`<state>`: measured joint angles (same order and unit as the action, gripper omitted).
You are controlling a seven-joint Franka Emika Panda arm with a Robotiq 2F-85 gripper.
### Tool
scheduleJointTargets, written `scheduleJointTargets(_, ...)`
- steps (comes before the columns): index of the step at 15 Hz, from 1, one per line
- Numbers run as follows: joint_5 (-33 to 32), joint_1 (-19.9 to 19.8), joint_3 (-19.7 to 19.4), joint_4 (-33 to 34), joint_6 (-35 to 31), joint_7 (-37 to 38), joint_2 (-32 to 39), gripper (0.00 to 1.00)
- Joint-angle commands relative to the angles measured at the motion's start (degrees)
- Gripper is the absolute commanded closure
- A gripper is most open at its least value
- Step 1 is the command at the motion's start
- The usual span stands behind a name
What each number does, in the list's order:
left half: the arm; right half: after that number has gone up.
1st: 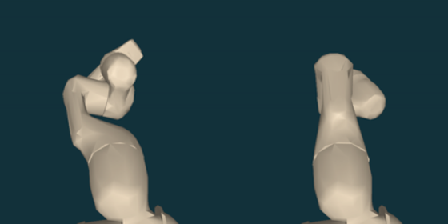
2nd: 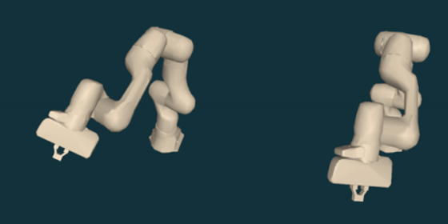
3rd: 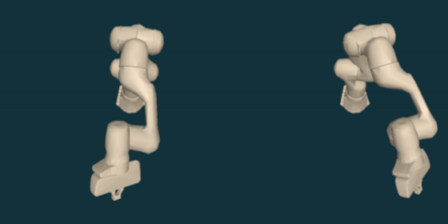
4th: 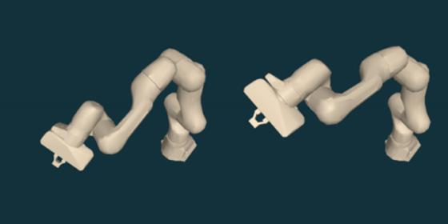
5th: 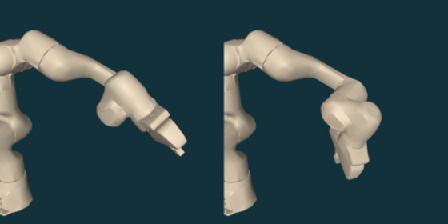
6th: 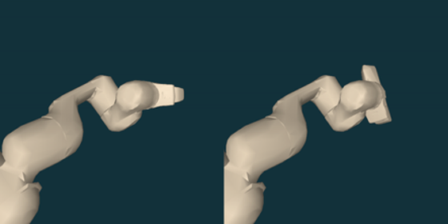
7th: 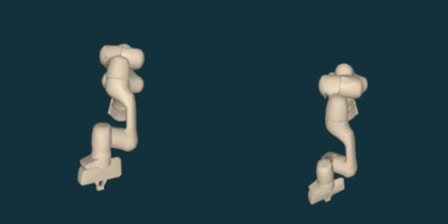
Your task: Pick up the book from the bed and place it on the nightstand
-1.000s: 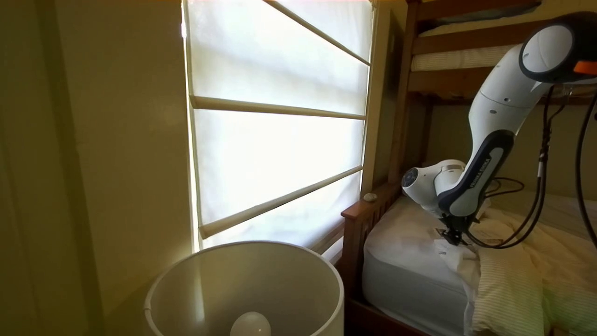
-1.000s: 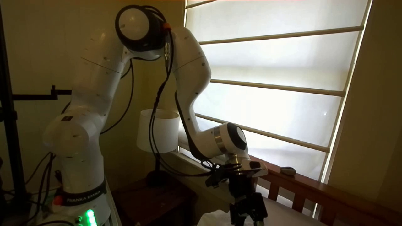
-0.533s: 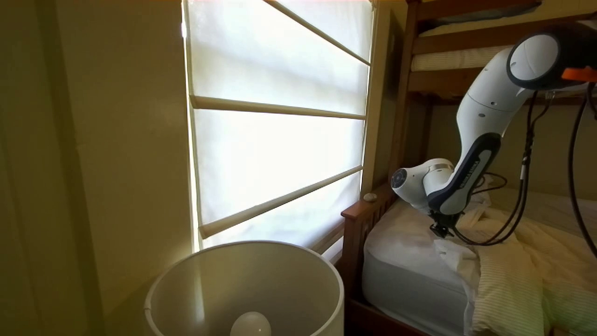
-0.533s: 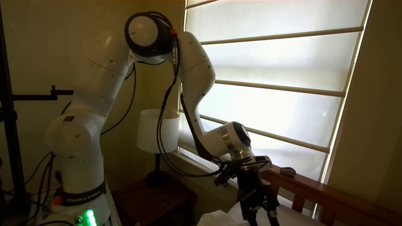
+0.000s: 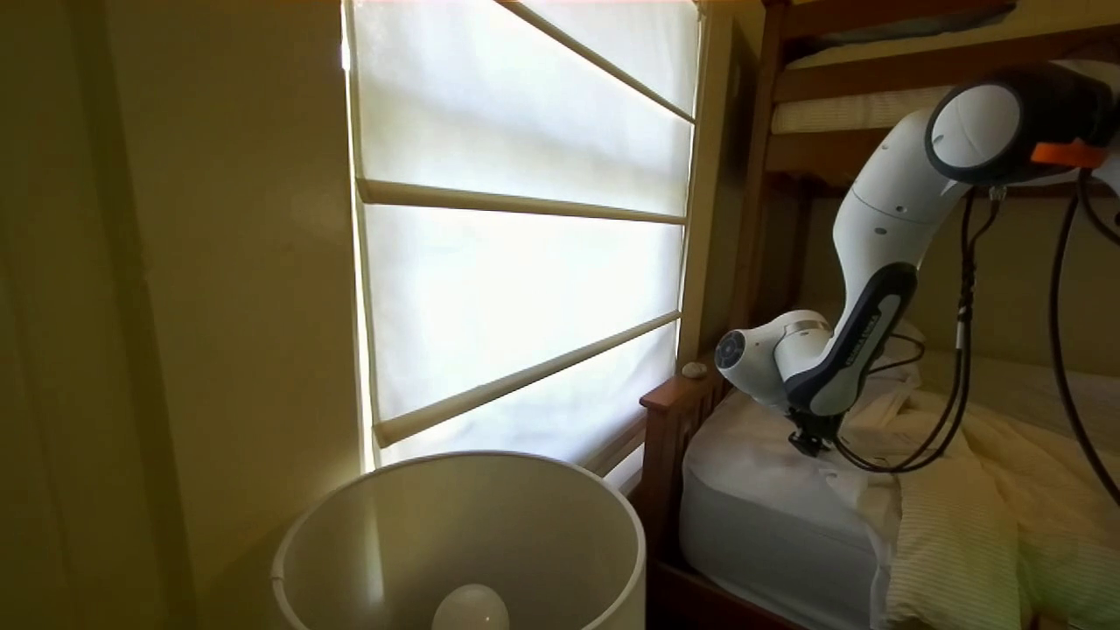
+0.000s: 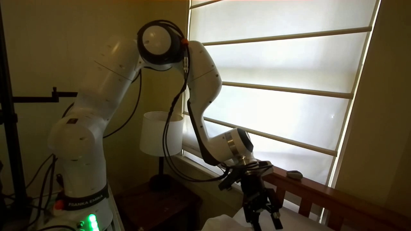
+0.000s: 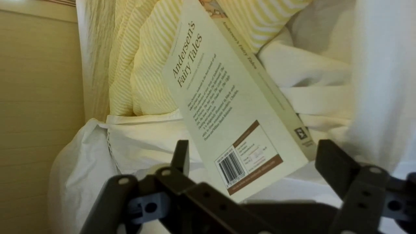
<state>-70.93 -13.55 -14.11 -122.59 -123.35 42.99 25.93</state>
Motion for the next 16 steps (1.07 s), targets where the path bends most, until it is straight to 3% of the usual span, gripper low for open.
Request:
scheduleJointTargets(1, -1.9, 0.6, 0.3, 0.6, 0.8, 1.0, 1.4, 0.00)
scheduleJointTargets(12, 1.9, -1.5, 1.4, 9.4, -0.4, -7.0, 9.8, 0.00)
scheduleJointTargets(16, 4.6, -0.8, 1.0, 11.6, 3.9, -10.7, 11.9, 0.00)
